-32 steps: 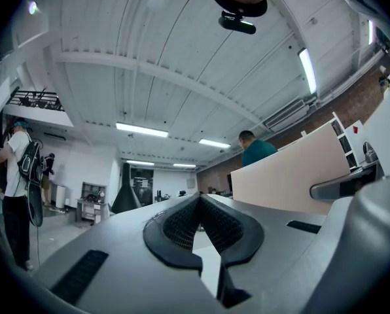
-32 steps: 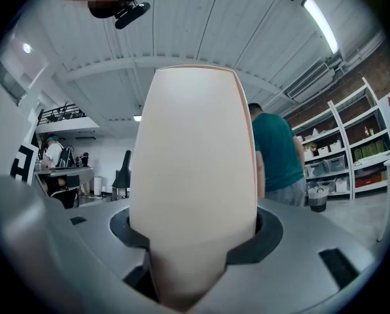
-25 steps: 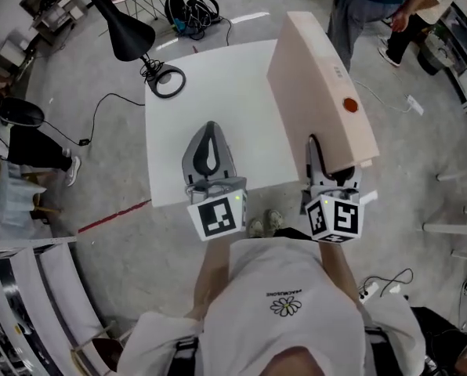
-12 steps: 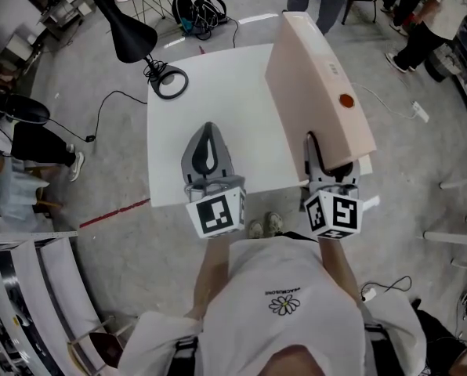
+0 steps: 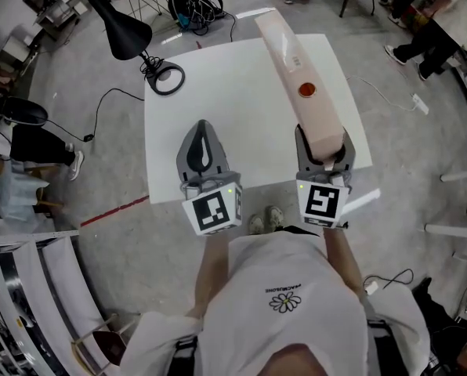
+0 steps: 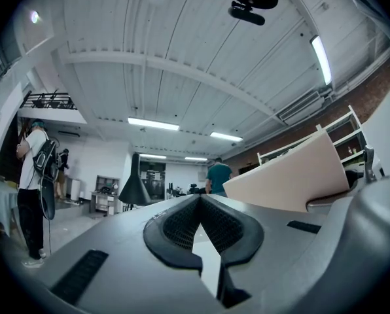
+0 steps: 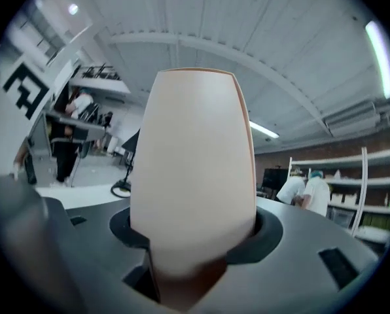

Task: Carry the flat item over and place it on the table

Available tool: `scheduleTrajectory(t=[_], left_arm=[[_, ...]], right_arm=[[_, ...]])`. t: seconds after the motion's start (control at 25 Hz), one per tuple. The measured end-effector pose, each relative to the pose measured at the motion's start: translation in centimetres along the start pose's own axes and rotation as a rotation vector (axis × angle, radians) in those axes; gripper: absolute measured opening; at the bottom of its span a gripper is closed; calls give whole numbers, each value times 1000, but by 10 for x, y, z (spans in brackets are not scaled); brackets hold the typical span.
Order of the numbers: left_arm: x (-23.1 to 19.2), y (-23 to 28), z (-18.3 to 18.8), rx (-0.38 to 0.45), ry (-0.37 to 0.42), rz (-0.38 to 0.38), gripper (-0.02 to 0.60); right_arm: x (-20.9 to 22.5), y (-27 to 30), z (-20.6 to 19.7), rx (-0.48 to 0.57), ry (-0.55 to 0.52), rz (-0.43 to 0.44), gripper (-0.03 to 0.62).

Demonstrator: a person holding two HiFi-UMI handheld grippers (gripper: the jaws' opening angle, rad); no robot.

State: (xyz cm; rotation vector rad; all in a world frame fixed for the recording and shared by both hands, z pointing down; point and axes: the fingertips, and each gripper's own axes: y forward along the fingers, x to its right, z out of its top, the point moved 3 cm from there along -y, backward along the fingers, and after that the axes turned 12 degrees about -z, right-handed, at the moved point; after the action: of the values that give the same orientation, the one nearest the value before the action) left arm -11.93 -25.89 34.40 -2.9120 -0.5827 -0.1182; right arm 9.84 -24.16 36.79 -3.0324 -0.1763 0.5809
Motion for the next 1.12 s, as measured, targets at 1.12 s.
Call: scheduleTrajectory(t=[1.12], left_arm=[[-2,-5,-22,-75,-8,13,14]], right_arm=[[-47,15,-49,115,-881,106,276]])
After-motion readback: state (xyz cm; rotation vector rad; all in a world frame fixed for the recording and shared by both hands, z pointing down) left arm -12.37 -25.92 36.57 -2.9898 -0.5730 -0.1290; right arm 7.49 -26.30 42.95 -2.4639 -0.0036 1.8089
